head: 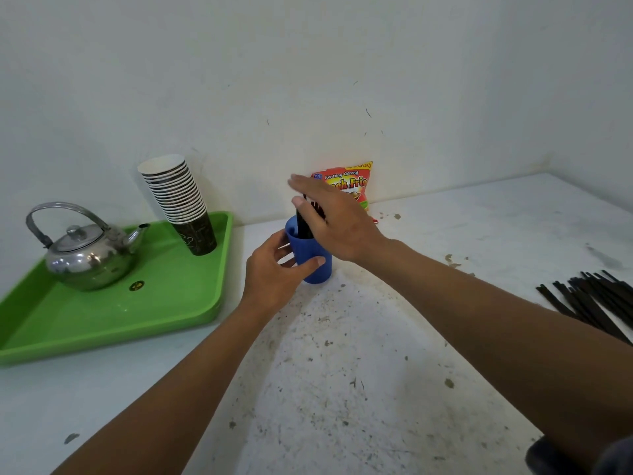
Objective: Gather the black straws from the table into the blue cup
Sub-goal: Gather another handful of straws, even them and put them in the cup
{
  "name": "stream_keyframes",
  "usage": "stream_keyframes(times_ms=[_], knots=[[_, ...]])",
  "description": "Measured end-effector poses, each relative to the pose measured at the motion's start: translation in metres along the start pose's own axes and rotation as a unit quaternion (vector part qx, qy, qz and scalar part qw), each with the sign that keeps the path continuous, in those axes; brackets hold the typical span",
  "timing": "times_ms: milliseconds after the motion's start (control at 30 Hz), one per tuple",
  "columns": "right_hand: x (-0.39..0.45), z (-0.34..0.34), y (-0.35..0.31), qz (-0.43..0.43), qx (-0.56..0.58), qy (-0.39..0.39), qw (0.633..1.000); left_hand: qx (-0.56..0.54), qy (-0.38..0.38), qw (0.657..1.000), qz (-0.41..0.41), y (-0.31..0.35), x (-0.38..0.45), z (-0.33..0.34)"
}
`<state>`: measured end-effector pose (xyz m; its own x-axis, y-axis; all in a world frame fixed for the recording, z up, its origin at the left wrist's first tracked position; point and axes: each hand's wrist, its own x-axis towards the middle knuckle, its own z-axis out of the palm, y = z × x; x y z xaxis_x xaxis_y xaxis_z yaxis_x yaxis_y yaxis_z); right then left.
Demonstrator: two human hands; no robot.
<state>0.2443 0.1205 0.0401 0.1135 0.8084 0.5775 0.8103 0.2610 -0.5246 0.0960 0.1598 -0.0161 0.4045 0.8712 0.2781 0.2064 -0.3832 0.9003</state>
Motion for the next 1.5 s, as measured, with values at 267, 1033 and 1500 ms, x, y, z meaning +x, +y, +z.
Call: stream_keyframes(times_ms=[267, 1033, 1500], knots=[[-0.015, 0.002, 0.006, -0.034, -0.136, -0.104, 0.985, 0.009, 0.004, 1.0, 0.012, 0.002, -0.002, 0.002], [-0.196, -0.138, 0.048, 0.225, -0.291, 0.004, 0.93, 0.265, -0.072, 0.917, 0.289, 0.071, -0.084, 0.115], [-0.276, -0.187, 0.067, 0.355, -0.367, 0.022, 0.86, 0.31, -0.216, 0.9, 0.218, 0.063, -0.111, 0.209]])
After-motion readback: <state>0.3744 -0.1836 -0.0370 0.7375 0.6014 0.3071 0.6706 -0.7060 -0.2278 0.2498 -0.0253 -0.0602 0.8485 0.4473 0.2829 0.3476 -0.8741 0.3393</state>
